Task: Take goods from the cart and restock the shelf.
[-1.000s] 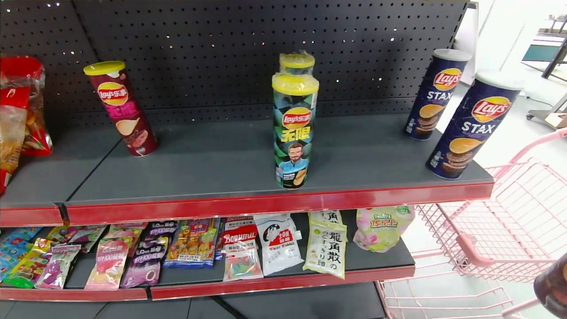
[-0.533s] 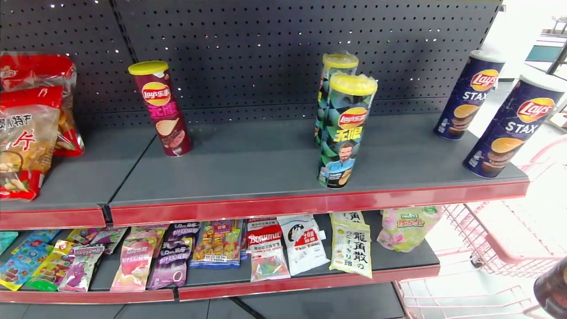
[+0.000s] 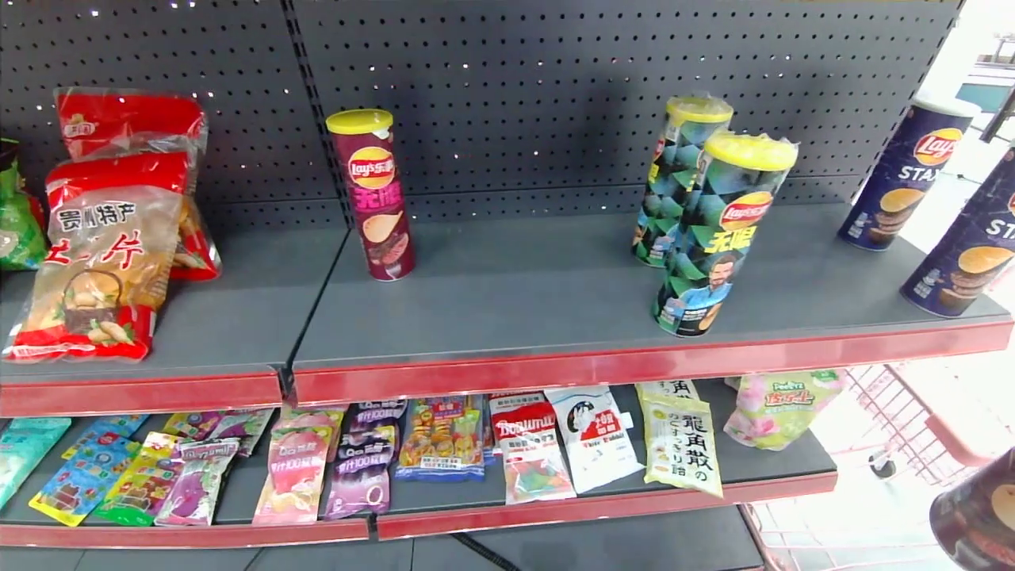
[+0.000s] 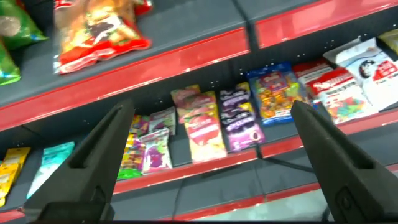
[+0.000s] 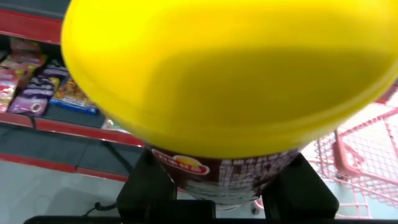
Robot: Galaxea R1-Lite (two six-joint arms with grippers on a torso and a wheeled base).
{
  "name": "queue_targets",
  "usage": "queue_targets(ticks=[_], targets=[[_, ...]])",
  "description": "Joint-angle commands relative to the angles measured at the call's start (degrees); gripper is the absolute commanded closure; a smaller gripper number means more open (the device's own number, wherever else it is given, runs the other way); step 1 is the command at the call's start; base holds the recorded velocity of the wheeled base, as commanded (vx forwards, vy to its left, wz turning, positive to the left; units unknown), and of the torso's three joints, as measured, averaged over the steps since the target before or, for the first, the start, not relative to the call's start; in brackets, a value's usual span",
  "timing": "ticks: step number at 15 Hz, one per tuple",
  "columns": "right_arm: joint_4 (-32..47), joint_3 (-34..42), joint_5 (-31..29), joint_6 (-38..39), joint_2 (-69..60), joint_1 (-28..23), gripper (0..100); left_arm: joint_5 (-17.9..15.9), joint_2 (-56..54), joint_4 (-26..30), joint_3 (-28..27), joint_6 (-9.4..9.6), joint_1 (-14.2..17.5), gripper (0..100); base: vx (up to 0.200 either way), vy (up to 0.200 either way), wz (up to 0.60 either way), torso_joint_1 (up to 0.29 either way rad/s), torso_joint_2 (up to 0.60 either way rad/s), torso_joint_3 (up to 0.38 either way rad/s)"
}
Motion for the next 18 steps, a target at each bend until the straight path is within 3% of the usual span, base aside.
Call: queue_targets(ticks=[1,11,13,14,18], targets=[[0.06,0.27,0.24,-0.03,-0.76,0.23,100,0.01,0.08,-0.01,0.07,-0.01,0.04,0,0.000,0.200,0.00,0.007,0.00,0.002],[-0.30,0.09,0.32,-0.47,-0.68,2.60,100,0.01,0.08,-0.01,0.07,0.34,-0.05,0,0.000,0.200,0.00,0.002,0.00,0.002],[-0.30,0.09,0.32,-0.47,-0.68,2.78,100,0.01,0.00,-0.01,-0.02,0.87,0.04,0,0.000,0.000,0.00,0.000,0.00,0.000],[-0.21,0.27,0.32,-0.47,-0.76,2.78,100,0.01,-0.09,-0.10,-0.10,2.37,-0.05,0,0.000,0.000,0.00,0.000,0.00,0.000],[-0.30,-0.26,0.59,-0.47,-0.76,2.87,100,0.01,-0.27,-0.10,-0.10,2.45,0.04,0,0.000,0.000,0.00,0.000,0.00,0.000]])
